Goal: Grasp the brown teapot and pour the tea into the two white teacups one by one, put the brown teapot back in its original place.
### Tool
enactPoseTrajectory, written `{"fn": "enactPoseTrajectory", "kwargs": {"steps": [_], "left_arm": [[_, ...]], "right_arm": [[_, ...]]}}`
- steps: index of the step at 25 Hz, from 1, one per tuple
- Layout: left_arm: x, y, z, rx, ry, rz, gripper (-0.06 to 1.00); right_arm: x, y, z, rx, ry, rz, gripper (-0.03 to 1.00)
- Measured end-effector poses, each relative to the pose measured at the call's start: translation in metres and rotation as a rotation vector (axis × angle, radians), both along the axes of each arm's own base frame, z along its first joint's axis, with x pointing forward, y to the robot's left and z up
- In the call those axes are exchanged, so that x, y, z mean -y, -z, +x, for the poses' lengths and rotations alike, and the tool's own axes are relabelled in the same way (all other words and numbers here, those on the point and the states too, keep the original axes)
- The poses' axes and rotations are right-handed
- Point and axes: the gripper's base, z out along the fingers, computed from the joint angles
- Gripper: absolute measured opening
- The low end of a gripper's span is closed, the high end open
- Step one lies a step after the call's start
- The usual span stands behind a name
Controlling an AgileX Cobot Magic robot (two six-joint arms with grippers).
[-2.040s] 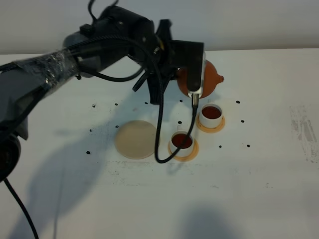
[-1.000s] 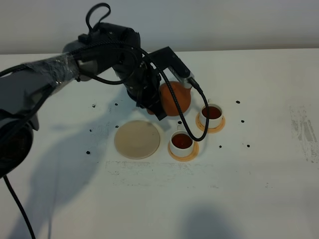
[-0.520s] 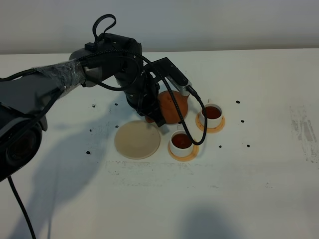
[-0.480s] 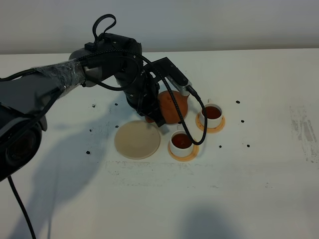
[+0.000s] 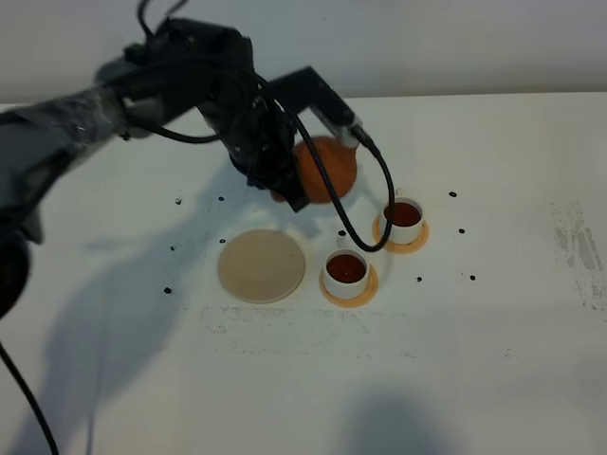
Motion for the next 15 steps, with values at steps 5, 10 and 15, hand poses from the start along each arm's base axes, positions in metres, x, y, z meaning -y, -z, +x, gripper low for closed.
{"fn": "enactPoseTrajectory", "kwargs": {"steps": [5,10,15], "left_arm": [[-0.013,-0.032,-0.025,0.072,-0.014,-0.064,0.09],[-0.033,-0.042,-0.058,0.019,-0.058,-0.115,0.09],[-0.059,-0.032,-0.079,-0.038,-0.109,-0.105,0.09]], "right_arm": [[0.000,0.000,0.000,0.001,0.000,0.000,0.26],[0.000,0.000,0.000,0.001,0.000,0.000,0.26],[0.000,0.000,0.000,0.000,0.000,0.000,0.26]]}}
